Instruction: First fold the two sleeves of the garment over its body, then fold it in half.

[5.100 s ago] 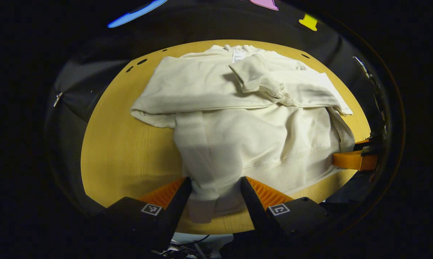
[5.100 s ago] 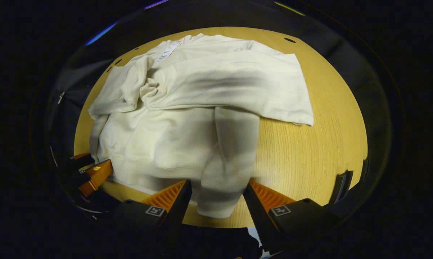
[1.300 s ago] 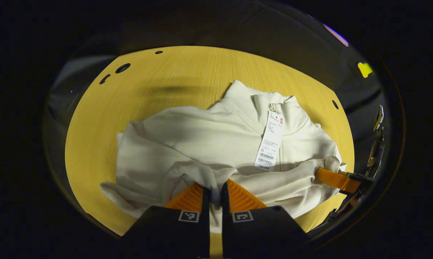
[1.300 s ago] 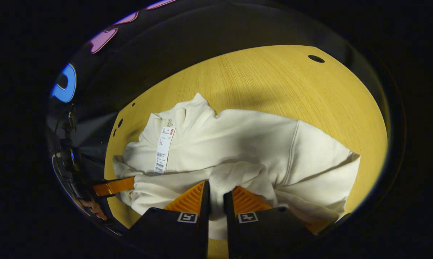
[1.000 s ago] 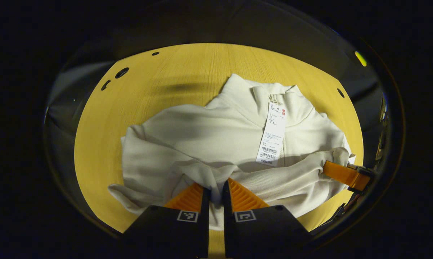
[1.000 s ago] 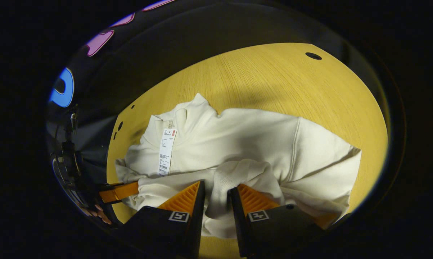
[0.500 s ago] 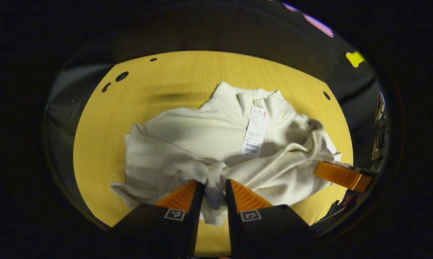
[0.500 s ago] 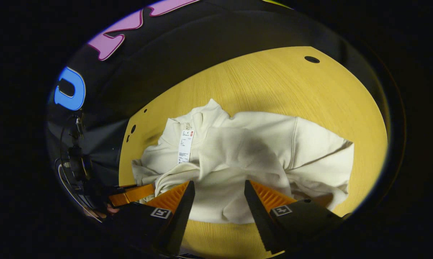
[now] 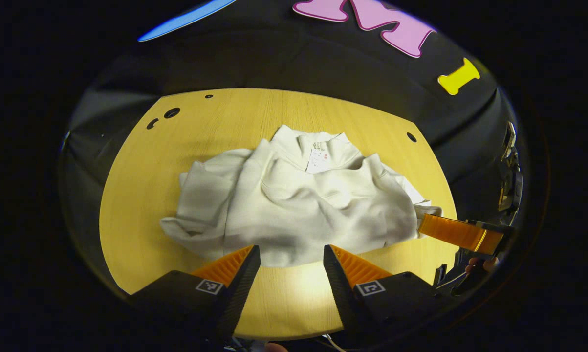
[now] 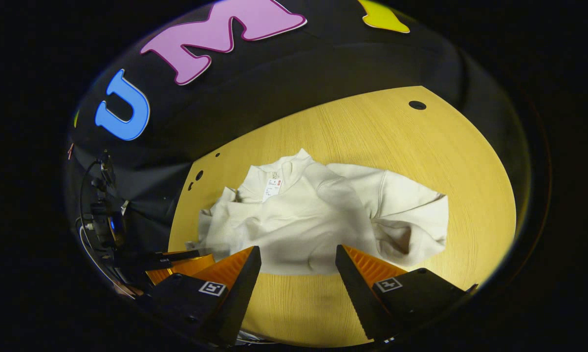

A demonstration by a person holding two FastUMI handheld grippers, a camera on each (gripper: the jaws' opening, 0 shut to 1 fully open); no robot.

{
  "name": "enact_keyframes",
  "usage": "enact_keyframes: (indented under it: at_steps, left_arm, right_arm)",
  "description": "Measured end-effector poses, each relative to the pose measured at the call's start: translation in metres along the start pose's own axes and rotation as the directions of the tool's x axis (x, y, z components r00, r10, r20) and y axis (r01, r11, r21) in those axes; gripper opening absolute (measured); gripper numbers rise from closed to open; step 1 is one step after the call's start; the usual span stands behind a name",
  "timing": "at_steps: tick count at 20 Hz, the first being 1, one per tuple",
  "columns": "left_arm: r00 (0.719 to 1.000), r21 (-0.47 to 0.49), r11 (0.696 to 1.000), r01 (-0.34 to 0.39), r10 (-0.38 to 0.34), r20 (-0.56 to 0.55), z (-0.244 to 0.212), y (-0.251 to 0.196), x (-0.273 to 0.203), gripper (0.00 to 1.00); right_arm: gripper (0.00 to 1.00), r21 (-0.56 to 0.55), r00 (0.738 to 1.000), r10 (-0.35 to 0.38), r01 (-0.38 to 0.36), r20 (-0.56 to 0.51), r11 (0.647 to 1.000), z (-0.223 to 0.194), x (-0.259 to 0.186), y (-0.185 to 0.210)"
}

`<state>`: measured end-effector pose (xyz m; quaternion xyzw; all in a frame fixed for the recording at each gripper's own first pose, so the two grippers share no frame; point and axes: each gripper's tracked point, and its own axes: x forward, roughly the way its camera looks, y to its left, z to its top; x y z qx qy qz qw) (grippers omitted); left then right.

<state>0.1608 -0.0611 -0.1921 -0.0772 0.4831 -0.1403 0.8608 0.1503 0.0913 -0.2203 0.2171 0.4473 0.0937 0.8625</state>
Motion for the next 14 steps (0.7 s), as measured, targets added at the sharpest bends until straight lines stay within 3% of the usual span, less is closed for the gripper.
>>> enact_keyframes:
  at_steps: [7, 14]
  left_arm:
    - [0.997, 0.031, 0.999, -0.018, 0.015, 0.082, -0.018, -0.009, -0.048, 0.83]
    - [0.988, 0.02, 0.999, 0.038, -0.041, 0.151, -0.046, -0.031, -0.075, 0.83]
  right_arm:
    - [0.94, -0.081, 0.997, 0.035, -0.03, 0.061, 0.996, -0.013, -0.048, 0.021]
    - [0.94, -0.121, 0.989, 0.058, -0.041, 0.137, 0.992, -0.025, -0.078, 0.032]
